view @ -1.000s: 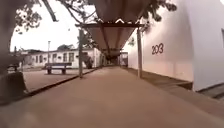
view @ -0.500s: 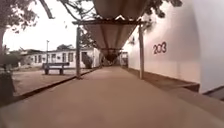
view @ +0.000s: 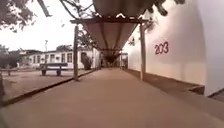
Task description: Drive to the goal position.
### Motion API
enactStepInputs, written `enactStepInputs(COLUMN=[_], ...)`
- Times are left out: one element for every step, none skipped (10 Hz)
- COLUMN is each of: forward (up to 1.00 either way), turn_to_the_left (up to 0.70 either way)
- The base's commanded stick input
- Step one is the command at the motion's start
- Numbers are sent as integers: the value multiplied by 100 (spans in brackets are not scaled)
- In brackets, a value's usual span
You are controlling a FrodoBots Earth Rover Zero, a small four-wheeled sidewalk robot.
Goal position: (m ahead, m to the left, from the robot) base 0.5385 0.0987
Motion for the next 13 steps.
enactStepInputs(forward=[70, 70, 70, 70, 70, 70, 70, 70, 70, 70, 70, 70, 70], turn_to_the_left=[0, 0, 0, 0, 0, 0, 0, 0, 0, 0, 0, 0, 0])
